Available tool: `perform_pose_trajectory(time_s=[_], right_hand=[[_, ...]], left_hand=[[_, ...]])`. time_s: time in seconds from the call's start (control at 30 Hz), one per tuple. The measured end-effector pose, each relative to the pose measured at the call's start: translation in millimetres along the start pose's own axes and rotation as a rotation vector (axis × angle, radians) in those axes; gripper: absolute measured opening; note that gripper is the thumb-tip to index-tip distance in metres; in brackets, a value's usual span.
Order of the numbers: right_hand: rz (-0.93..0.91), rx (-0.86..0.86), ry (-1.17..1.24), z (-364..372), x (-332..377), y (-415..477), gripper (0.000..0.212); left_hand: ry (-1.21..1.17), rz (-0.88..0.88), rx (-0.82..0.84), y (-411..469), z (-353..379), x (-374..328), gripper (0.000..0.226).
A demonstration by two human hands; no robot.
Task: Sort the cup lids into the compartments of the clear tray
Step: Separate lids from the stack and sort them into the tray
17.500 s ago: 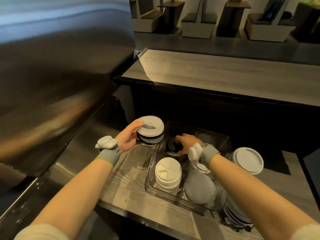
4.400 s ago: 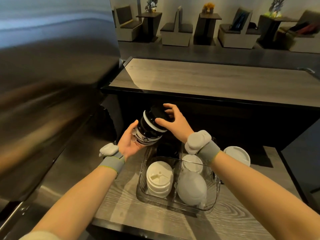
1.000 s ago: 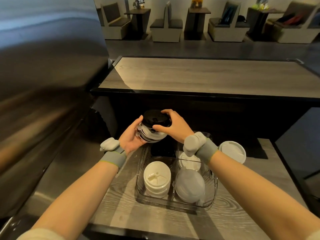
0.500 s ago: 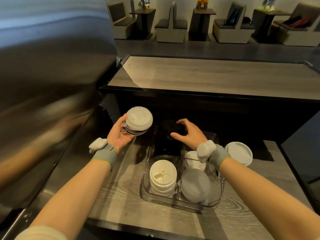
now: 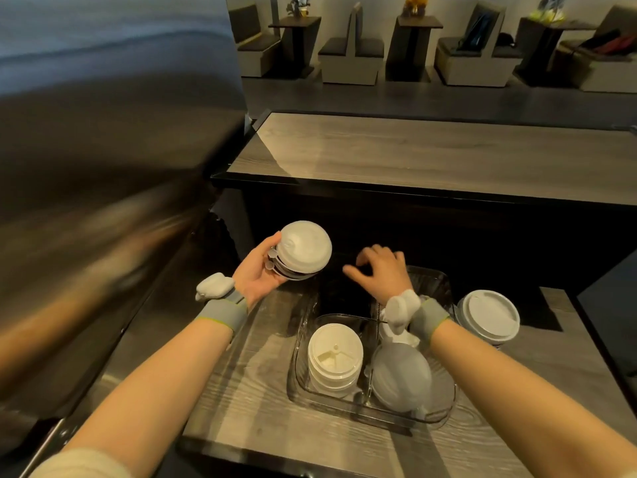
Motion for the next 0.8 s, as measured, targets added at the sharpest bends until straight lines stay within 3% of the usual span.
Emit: perform_pose_trajectory(time_s=[0.07,0.13,0.23,0.4,0.53,0.63,0.8], right_hand=[[0.017,-0.034,0.374,-13.5,15.4,7.9,0.036],[0.054,0.121,0.613,-20.3,31.8,11.0,0.051],[0.063,0.277,0.533,-19.2,44.4,9.5,0.075],[0.081,0.213,0.455,-25.6,36.1,-0.9,0.079],[0.029,0.269,0.328,-24.2,39.3,-10.8,0.098],[0.026,0.187,0.343,-28.8,39.5,-12.6,0.092],[0.111,0.192,0.579,-37.6,32.2,-14.7,0.081]], left_hand=[[0.068,-0.002,0.009,0.2,6.7,2.5,0.034],[0.125,-0.009,0.042,-0.9,17.7,6.0,0.034],[0.196,-0.030,0.107,-3.4,32.6,11.5,0.036],[0.194,-0.055,0.121,-5.3,41.9,22.8,0.041],[0.185,-0.044,0.105,-4.8,48.9,28.3,0.038],[0.117,-0.054,0.110,-3.4,52.8,31.3,0.032],[0.031,-0.067,0.124,-3.4,54.3,33.5,0.025]])
Point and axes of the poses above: each hand's wrist, its own y-axis towards the middle knuckle, its own z-axis out of the palm, x = y × z, the point moved 1 cm from there along y, towards the middle knuckle, and after that the axes turned 14 degrees about y, right-handed, at the moved point
